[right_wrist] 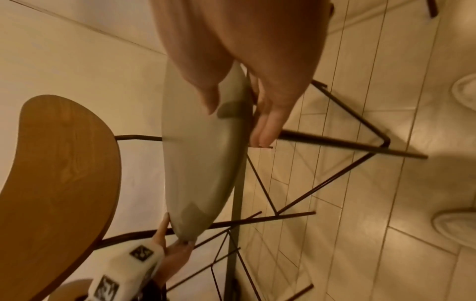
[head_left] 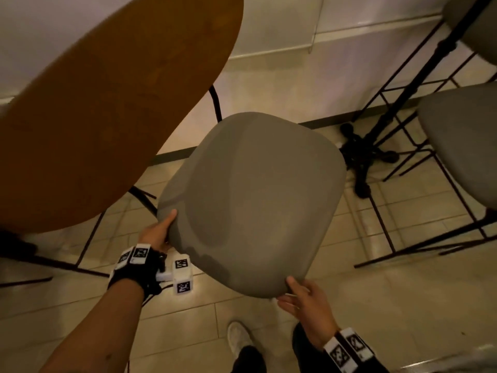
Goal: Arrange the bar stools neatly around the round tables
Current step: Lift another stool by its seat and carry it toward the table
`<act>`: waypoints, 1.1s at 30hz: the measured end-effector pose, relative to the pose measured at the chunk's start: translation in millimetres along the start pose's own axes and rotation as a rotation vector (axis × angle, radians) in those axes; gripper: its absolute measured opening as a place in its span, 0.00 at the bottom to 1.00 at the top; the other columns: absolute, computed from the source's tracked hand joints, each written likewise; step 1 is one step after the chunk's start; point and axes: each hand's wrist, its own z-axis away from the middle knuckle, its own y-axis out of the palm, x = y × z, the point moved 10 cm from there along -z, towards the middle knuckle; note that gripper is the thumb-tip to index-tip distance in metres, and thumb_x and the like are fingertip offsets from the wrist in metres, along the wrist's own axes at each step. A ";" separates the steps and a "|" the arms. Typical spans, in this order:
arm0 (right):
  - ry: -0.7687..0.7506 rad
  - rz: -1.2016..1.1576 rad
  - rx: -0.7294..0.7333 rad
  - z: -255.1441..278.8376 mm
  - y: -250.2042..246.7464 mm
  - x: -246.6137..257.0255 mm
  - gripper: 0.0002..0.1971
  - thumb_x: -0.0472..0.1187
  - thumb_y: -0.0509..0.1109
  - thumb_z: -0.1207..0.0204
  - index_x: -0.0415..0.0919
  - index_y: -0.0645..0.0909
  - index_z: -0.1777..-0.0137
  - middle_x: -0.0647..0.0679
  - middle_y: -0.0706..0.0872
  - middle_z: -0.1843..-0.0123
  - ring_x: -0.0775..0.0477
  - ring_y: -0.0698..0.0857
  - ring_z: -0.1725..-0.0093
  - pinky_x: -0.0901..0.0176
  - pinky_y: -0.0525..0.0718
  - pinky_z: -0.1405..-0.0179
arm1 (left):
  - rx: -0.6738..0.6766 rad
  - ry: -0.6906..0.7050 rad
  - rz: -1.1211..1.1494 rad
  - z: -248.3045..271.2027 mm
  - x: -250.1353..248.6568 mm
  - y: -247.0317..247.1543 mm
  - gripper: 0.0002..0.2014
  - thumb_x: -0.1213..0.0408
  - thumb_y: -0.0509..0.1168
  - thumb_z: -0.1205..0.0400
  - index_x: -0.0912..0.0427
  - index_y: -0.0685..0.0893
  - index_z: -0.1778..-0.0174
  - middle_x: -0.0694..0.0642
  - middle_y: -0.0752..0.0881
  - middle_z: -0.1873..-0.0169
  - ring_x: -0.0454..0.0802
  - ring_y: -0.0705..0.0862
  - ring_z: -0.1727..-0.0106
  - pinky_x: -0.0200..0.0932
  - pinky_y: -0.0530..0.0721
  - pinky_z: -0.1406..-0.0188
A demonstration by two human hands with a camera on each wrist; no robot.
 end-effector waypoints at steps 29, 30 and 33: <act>-0.355 0.185 -0.152 -181.3 -112.5 273.7 0.17 0.40 0.73 0.27 0.30 0.81 0.42 0.41 0.85 0.60 0.45 0.82 0.63 0.53 0.82 0.65 | -0.174 -0.108 0.213 37.1 23.5 193.2 0.23 0.54 0.77 0.29 0.69 0.80 0.49 0.69 0.81 0.33 0.65 0.85 0.47 0.65 0.84 0.39; -0.355 0.167 -0.155 -188.6 -113.9 284.2 0.17 0.40 0.73 0.26 0.30 0.81 0.42 0.42 0.85 0.59 0.46 0.82 0.62 0.54 0.81 0.65 | -0.168 -0.114 0.214 38.3 20.1 203.8 0.24 0.54 0.77 0.29 0.68 0.80 0.48 0.69 0.81 0.33 0.64 0.84 0.49 0.65 0.84 0.39; -0.362 0.133 -0.183 -205.2 -117.1 314.6 0.19 0.41 0.72 0.26 0.28 0.81 0.40 0.37 0.85 0.54 0.43 0.82 0.58 0.55 0.81 0.65 | -0.131 -0.125 0.266 39.4 7.5 235.2 0.34 0.55 0.77 0.29 0.69 0.74 0.31 0.69 0.78 0.30 0.68 0.82 0.37 0.63 0.86 0.42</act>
